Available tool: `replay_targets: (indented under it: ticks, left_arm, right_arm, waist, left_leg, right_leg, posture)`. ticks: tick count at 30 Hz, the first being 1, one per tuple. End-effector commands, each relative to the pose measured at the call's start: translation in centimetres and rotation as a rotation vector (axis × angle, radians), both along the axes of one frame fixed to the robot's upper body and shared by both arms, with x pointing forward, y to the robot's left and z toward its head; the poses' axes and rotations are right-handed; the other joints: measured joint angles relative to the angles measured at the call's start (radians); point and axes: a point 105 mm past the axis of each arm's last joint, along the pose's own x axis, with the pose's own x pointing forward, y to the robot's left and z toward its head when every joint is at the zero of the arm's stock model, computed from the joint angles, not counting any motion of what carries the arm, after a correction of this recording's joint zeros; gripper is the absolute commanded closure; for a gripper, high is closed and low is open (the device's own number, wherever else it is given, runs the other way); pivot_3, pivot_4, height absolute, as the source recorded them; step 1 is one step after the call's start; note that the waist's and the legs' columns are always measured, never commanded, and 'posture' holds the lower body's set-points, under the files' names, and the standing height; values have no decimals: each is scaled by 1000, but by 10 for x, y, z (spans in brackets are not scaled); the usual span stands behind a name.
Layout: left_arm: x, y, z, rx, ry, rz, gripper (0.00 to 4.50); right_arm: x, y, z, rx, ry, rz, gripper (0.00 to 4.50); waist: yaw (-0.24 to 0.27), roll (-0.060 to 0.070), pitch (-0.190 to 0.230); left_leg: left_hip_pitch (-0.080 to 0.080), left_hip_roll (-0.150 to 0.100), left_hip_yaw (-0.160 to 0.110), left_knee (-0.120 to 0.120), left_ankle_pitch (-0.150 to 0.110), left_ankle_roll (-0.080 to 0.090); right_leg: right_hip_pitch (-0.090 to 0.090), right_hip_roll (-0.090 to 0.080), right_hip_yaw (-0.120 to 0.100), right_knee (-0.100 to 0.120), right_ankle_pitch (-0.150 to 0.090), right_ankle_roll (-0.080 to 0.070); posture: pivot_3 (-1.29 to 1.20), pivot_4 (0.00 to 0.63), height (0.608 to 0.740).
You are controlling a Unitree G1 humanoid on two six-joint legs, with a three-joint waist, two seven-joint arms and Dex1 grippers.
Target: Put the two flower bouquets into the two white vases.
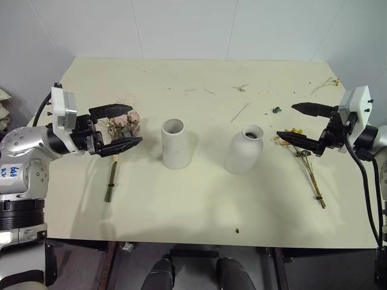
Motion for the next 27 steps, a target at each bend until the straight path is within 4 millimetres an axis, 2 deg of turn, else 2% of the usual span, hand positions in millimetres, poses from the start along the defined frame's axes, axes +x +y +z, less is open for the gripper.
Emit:
replay_targets:
  ticks: [1,5,8,10,11,14,18,19,21,24,27]
  left_arm:
    - [-6,1,12,-27,-60,2,49]
    - [-6,10,10,0,-5,64,49]
    - [2,27,3,85,116,183,49]
    - [12,42,1,90,295,349,49]
    - [16,52,-2,153,342,455,49]
    - [12,68,-16,308,546,676,49]
    - [8,61,-29,292,762,787,49]
    - [6,70,-40,398,763,858,49]
    - [4,79,-54,463,814,936,49]
    - [11,74,-57,390,875,963,49]
    - [16,76,-73,383,932,1009,49]
  right_arm:
    - [-5,1,14,-21,-61,16,0]
    - [-2,3,21,-14,-81,24,0]
    - [-3,9,22,-27,-76,58,0]
    - [0,13,21,-28,-75,78,0]
    - [1,15,21,-28,-77,87,0]
    - [4,23,22,-20,-89,116,0]
    - [7,32,25,-10,-110,159,0]
    - [6,35,26,-12,-116,172,0]
    - [4,41,29,-11,-128,203,0]
    - [-2,47,34,-27,-149,238,0]
    - [-5,51,38,-35,-167,257,0]
  waist:
    - [0,0,0]
    - [-3,0,0]
    - [-5,0,0]
    - [-5,0,0]
    - [-5,0,0]
    - [-7,0,0]
    - [-6,0,0]
    - [-6,0,0]
    - [-6,0,0]
    - [-5,0,0]
    - [-4,0,0]
  left_leg:
    - [0,0,0,0,0,0]
    - [0,0,1,0,0,0]
    - [1,1,1,0,0,0]
    - [1,1,1,0,-1,0]
    - [1,1,1,0,-1,0]
    - [1,1,2,0,-1,0]
    - [1,1,2,-1,-1,0]
    - [1,1,2,-1,-1,0]
    - [1,1,3,-1,-1,0]
    - [0,1,3,-1,-2,-1]
    - [-1,2,3,0,-2,-1]
  right_leg:
    - [0,0,0,0,0,0]
    - [0,0,1,0,0,0]
    - [-1,1,1,1,0,0]
    - [-1,2,2,1,0,0]
    - [-1,2,2,1,0,0]
    - [-1,2,3,1,0,1]
    - [-1,3,4,2,0,1]
    - [-1,3,4,2,0,1]
    - [-2,3,5,2,0,1]
    - [-3,4,6,2,-1,1]
    - [-5,4,6,4,0,1]
  posture:
    - [0,150,740]
    - [0,150,740]
    - [0,150,740]
    - [0,150,740]
    - [0,150,740]
    - [0,150,740]
    - [0,150,740]
    - [0,150,740]
    - [0,150,740]
    - [0,150,740]
    - [0,150,740]
